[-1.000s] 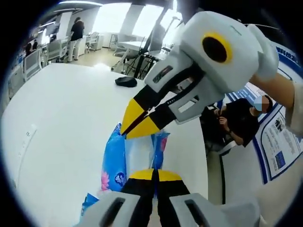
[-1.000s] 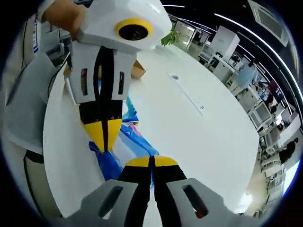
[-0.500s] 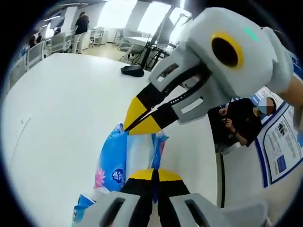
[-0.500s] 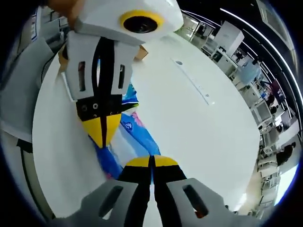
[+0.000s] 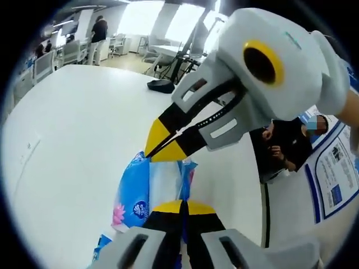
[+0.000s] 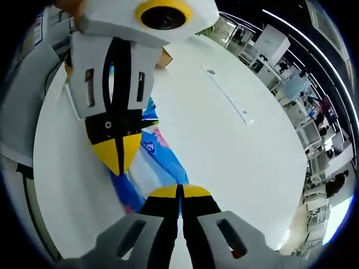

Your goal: Operate the shoe box by opening the lid, removing the specified soft item, and placing it in the target area until the item is outside and the box remains undamaged.

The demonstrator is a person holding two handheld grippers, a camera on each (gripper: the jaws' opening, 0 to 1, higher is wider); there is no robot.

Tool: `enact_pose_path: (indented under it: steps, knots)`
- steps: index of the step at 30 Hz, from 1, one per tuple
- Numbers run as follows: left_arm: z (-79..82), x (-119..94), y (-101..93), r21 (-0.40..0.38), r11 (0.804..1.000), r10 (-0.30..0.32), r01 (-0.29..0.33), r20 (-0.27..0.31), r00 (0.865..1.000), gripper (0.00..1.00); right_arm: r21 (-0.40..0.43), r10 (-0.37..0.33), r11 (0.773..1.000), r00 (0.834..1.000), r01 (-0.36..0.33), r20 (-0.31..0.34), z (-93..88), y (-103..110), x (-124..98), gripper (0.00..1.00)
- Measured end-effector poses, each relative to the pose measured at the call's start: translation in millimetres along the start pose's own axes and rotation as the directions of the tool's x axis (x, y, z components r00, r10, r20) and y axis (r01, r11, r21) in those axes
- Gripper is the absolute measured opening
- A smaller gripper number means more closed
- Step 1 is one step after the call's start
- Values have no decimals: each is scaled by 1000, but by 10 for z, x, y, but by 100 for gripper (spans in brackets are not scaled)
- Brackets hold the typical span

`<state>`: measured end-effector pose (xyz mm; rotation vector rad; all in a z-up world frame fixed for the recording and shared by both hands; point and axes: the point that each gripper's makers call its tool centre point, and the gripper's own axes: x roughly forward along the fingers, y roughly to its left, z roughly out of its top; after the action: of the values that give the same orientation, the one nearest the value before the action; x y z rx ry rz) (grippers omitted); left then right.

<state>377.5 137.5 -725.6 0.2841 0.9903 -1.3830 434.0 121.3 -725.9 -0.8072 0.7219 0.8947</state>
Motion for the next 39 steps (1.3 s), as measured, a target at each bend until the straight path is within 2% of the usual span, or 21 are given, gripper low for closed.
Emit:
enact_pose_path:
  steps: [5, 11, 18, 22, 25, 27, 30, 32, 39]
  knots:
    - [-22, 15, -55, -20, 1000, -17, 17, -1, 1000, 4, 11, 6, 1000, 1000, -6, -8, -11, 19, -5, 0]
    - [-1, -44, -80, 43, 999, 11, -11, -3, 1000, 10, 18, 6, 1000, 1000, -6, -19, -39, 55, -27, 1]
    - [21, -189, -73, 106, 993, 55, -54, -7, 998, 16, 34, -4, 999, 1000, 4, -9, 16, 47, -145, 5]
    - [60, -301, -90, 104, 993, 61, -62, 15, 998, 19, 55, -11, 998, 1000, 11, 6, 65, 51, -195, 10]
    - [49, -371, -104, 114, 991, 66, -67, 12, 998, 22, 67, -24, 998, 1000, 23, 8, 85, 55, -218, 12]
    - [33, -465, -73, 140, 986, 92, -93, 9, 996, 23, 72, -32, 997, 999, 31, 17, 122, 76, -247, 13]
    - [99, -642, 10, 123, 982, 140, -147, 62, 988, 23, 78, -30, 997, 999, 27, 34, 181, 111, -281, 18]
    - [98, -722, -1, 104, 984, 135, -142, 74, 988, 25, 85, -34, 996, 999, 31, 39, 223, 135, -311, 20]
    - [48, -1075, 1, 95, 976, 182, -194, 117, 976, 28, 104, -44, 994, 996, 35, 82, 431, 224, -452, 27]
